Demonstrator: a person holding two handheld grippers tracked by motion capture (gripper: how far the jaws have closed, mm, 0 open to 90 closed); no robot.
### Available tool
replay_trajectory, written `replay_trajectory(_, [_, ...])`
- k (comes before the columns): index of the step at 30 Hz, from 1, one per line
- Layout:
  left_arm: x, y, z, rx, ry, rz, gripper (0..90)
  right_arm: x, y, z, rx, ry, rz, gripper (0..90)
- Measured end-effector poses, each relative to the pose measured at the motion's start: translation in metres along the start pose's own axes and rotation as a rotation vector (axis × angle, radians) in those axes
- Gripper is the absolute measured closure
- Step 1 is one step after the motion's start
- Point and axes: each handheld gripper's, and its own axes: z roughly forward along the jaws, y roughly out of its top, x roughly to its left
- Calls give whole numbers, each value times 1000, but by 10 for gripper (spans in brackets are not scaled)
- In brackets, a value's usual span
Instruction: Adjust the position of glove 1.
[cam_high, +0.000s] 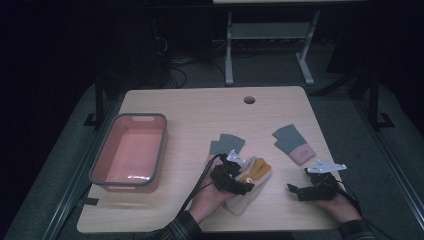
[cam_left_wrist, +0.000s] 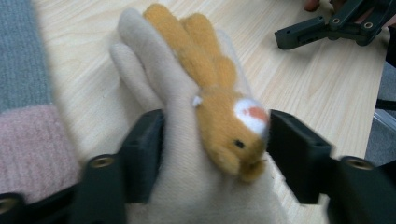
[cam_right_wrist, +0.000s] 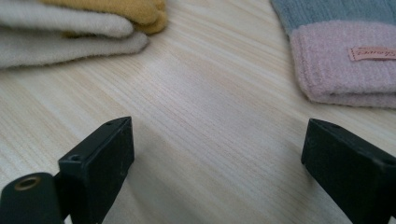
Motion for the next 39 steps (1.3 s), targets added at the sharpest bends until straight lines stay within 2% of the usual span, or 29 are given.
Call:
replay_trajectory(1, [0,0,0,3,2,4,337,0,0,0,0,0,0,90])
replay_trajectory(3, [0,0,-1,8,12,18,261,0,0,0,0,0,0,90])
replay_trajectory(4, [0,1,-1,-9,13,7,247,0,0,0,0,0,0,90])
replay_trajectory(5, [1,1,-3,-6,12,15,212,0,0,0,0,0,0,90])
replay_trajectory(10, [4,-1,-22,-28,15,48,214,0,0,0,1,0,3,90])
replay_trajectory(11, [6,-6,-32,-35,5,68,242,0,0,0,1,0,3,90])
replay_trajectory(12, [6,-6,-32,-35,5,68,288,0,0,0,1,0,3,89])
replay_trajectory(14, [6,-14,-43,-52,-3,82,315,0,0,0,1,0,3,90])
replay_trajectory(17, [5,-24,-52,-59,-22,95,433,0,0,0,1,0,3,90])
replay_trajectory(18, [4,-26,-54,-58,-27,96,498,0,0,0,0,0,3,90])
replay_trajectory(20, [1,-32,-56,-54,-54,117,526,0,0,0,1,-1,2,89])
replay_trajectory(21, [-1,-33,-55,-52,-56,116,536,0,0,0,1,0,2,89])
replay_trajectory(23, [-6,-39,-44,-18,-68,130,529,0,0,0,0,0,3,90])
replay_trajectory(25, [-6,-41,-40,-3,-65,131,496,0,0,0,0,0,3,90])
replay_trajectory(29, [-5,-45,-30,30,-48,150,507,0,0,0,0,0,1,90])
replay_trajectory(31, [-4,-46,-28,26,-33,147,568,0,0,0,0,0,1,90])
replay_trajectory(33, [-4,-47,-27,31,-27,157,589,0,0,0,0,0,1,89])
replay_trajectory(34, [-5,-47,-28,36,-22,174,684,0,0,0,0,0,1,90])
replay_trajectory(35, [-5,-47,-28,36,-22,174,750,0,0,0,0,0,1,90])
replay_trajectory(36, [-6,-46,-28,37,-30,174,750,0,0,0,0,0,1,90])
replay_trajectory(37, [-7,-45,-29,40,-34,172,809,0,0,0,0,0,1,89])
replay_trajectory(39, [-7,-44,-29,45,-33,172,823,0,0,0,0,0,0,90])
